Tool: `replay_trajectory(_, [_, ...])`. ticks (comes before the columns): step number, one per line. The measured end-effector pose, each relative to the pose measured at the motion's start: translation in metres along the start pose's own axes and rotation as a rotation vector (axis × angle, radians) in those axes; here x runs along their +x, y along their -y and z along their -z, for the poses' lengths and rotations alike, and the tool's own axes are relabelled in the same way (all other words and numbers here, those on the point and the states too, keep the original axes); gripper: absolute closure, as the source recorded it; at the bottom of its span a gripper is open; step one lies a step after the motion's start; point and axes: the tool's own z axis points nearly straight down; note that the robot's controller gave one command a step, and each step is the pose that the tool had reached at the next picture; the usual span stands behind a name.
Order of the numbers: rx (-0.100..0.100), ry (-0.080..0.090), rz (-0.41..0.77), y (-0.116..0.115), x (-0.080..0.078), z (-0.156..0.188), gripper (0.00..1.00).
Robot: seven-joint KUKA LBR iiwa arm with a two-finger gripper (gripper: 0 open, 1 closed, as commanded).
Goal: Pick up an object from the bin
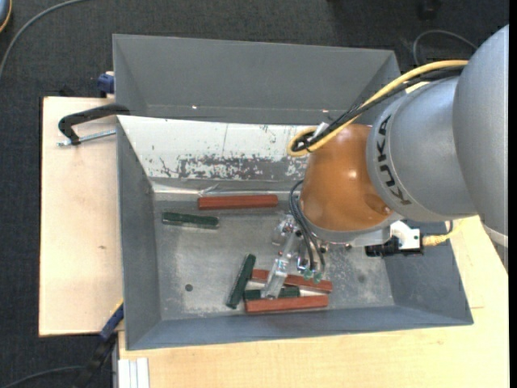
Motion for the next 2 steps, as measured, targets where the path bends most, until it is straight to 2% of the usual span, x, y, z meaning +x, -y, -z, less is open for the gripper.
replay_trajectory(1, [0.003, -0.009, -0.145, -0.0057, -0.0007, -0.0409, 0.00])
replay_trajectory(2, [0.002, -0.006, -0.144, -0.0064, -0.0008, -0.0403, 0.00])
